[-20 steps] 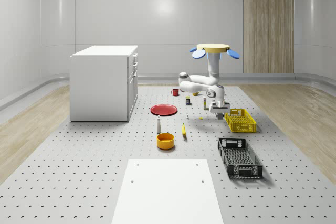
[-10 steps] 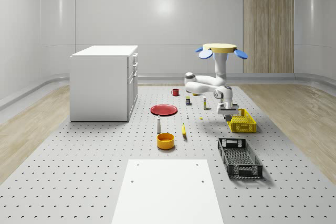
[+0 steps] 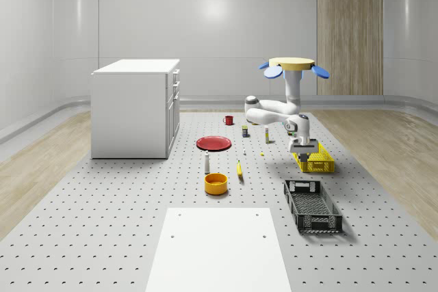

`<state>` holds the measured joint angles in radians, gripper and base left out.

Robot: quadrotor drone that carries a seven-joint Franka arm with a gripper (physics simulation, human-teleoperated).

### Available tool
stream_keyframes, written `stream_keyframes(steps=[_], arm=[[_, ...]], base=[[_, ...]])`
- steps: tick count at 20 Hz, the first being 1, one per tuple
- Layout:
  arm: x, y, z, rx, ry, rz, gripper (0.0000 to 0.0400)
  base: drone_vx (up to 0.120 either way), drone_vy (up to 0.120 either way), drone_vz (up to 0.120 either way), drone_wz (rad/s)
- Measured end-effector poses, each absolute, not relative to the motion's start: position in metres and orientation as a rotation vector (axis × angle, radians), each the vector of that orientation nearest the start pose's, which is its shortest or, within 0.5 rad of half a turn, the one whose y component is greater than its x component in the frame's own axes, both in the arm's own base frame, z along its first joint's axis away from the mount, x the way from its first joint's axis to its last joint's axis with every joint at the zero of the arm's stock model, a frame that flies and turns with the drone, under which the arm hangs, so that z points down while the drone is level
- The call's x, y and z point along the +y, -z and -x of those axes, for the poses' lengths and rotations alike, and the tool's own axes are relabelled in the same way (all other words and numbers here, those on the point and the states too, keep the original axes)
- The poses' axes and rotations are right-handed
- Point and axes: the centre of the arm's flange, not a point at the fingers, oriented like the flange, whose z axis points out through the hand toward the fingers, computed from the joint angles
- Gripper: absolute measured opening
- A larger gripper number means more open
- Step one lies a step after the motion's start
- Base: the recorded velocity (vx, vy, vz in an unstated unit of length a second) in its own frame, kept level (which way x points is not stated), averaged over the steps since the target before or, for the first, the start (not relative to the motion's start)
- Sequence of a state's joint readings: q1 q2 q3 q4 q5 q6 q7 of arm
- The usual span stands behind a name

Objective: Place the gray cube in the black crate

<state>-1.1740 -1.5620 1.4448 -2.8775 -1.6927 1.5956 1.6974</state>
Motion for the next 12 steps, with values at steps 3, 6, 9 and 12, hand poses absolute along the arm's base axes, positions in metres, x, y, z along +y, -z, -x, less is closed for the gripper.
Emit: stream_keyframes(steps=[3, 6, 9, 12], arm=[[0.0000, -0.4726, -0.3067, -0.002, -0.785, -0.001, 0.0250], [0.0000, -0.4726, -0.3067, -0.002, -0.785, -0.001, 0.0250], [0.0000, -0.4726, -0.3067, -0.002, -0.786, -0.001, 0.0250], [0.0000, -0.4726, -0.3067, -0.002, -0.786, -0.001, 0.0250]], base=[[0.120, -0.080, 0.000, 0.000], [0.120, 0.000, 0.000, 0.000], [0.120, 0.000, 0.000, 0.000], [0.120, 0.000, 0.000, 0.000]])
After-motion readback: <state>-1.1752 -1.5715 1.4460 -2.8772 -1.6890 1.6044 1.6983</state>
